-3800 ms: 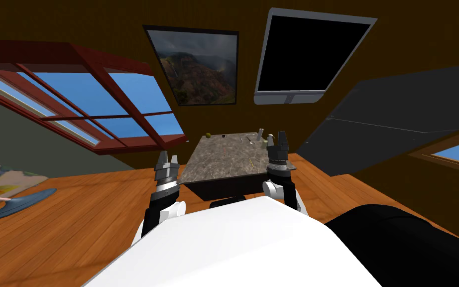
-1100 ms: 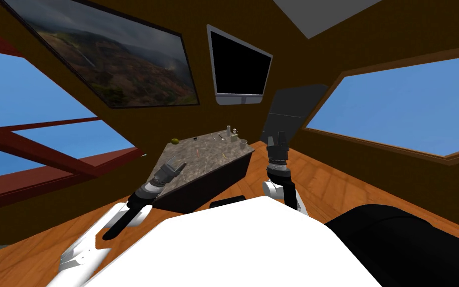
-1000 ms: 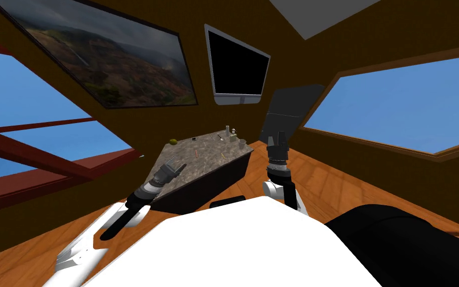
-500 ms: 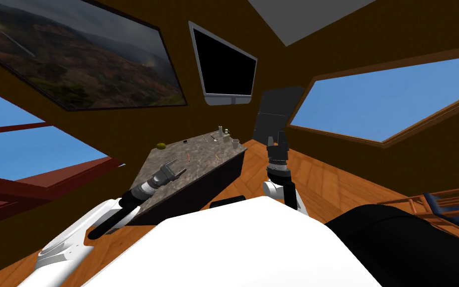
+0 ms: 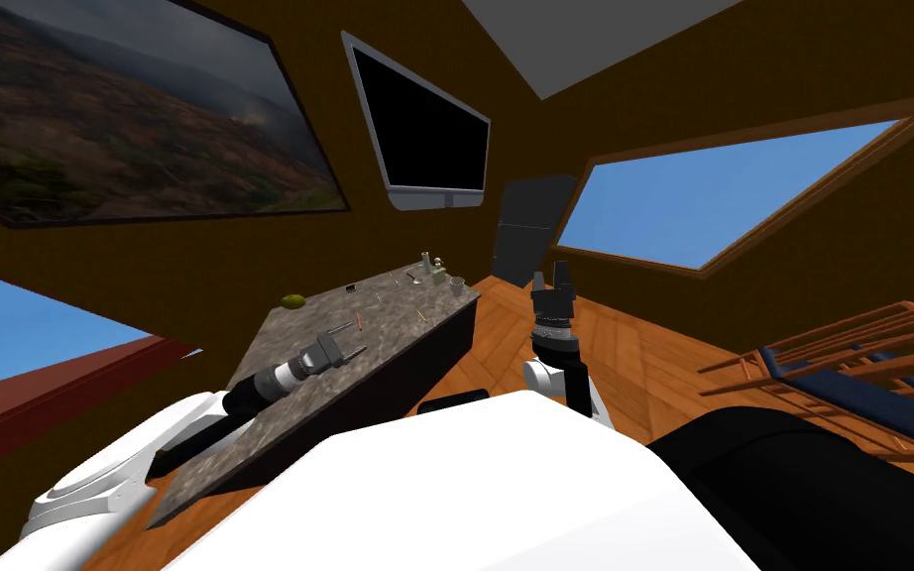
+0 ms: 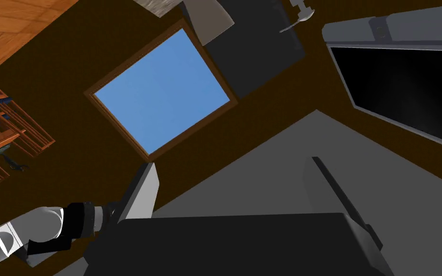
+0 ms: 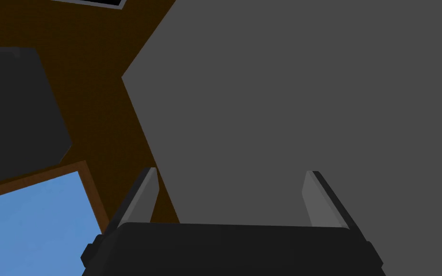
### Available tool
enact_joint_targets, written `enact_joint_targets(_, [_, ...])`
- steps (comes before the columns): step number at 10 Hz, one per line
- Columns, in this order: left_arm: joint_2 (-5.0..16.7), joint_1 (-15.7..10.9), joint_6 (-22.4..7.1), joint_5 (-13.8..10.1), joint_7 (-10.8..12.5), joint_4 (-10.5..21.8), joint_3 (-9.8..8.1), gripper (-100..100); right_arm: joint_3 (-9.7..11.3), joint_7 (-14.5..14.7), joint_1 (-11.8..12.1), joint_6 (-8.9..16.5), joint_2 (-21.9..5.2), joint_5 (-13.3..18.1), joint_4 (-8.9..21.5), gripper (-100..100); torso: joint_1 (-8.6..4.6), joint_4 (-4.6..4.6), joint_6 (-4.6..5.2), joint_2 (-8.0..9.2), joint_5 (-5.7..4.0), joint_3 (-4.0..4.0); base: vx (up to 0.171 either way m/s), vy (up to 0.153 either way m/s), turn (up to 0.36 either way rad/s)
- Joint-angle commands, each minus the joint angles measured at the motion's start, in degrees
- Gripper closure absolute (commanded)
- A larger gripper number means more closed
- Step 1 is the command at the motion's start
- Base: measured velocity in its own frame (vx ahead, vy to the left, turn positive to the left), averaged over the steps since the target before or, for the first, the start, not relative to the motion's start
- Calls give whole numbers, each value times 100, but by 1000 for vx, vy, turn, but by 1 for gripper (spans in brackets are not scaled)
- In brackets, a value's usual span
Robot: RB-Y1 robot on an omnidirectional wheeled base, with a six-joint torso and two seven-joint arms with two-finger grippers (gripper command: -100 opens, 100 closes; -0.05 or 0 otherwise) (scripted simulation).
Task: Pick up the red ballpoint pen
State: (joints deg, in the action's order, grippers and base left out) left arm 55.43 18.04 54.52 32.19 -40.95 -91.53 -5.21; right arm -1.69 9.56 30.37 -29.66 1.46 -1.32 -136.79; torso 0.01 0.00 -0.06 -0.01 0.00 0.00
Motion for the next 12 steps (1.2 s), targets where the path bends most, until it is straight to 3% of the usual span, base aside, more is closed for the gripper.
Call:
enact_joint_targets(1, [286, -117, 160, 286, -215, 286, 71, -100, 0, 0, 0, 0, 0, 0, 0, 0, 0, 0, 0, 0, 0, 0, 12, -18, -357])
enact_joint_targets(2, [319, -117, 160, 378, -215, 337, 71, -100, 1, 0, -1, 0, 0, 0, 0, 0, -1, -1, 7, -2, -1, -1, 12, -6, -150])
enact_joint_targets(3, [551, -184, 302, 588, -414, 563, 137, -100, 0, 0, 0, 0, 0, 0, 0, 0, 2, 0, -3, -1, 0, 0, 18, -19, -233])
enact_joint_targets(4, [566, -184, 302, 690, -414, 610, 137, -100, 0, 0, 0, 0, 0, 0, 0, 0, -2, 0, 3, -3, -1, -1, 17, -9, -153])
enact_joint_targets(5, [802, -247, 437, 880, -609, 772, 213, -100, 0, 0, 0, 0, 0, 0, 0, 0, 1, 0, -2, -2, 0, -1, 20, -13, -311])
enact_joint_targets(6, [802, -247, 437, 1007, -609, 881, 213, -100, 0, 0, -1, 0, 0, 0, 0, 0, -1, -1, 5, -4, 0, -2, 17, -2, -139])
enact_joint_targets(7, [1026, -306, 564, 1201, -798, 1039, 300, -100, 0, 0, 1, 0, 0, 0, 0, 0, 3, -1, -4, -2, 1, -1, 21, -9, -272])
enact_joint_targets(8, [1026, -306, 564, 1327, -798, 1149, 300, -100, 0, 0, 0, 0, 0, 0, 0, 0, 2, -1, 4, -5, 0, -3, 18, -1, -156])
enact_joint_targets(9, [1240, -359, 683, 1531, -981, 1381, 396, -100, -1, 0, 1, 0, 0, 0, 0, 0, 3, -1, -4, -3, 1, -2, 22, -3, -266])
enact_joint_targets(10, [1240, -359, 683, 1649, -981, 1413, 396, -100, 0, 0, 0, 0, 0, 0, 0, 0, 3, -1, 1, -3, 0, -2, 19, 3, -124])
enact_joint_targets(11, [1441, -407, 793, 1842, -1157, 1599, 502, -100, -1, 0, 1, 0, 0, 0, 0, 0, 4, 0, -5, -2, 1, -1, 18, -7, -236])
enact_joint_targets(12, [1441, -407, 793, 1970, -1157, 1671, 502, -100, 0, 0, 0, 0, 0, 0, 0, 0, 2, -1, 1, -3, 0, -2, 17, 4, -178])
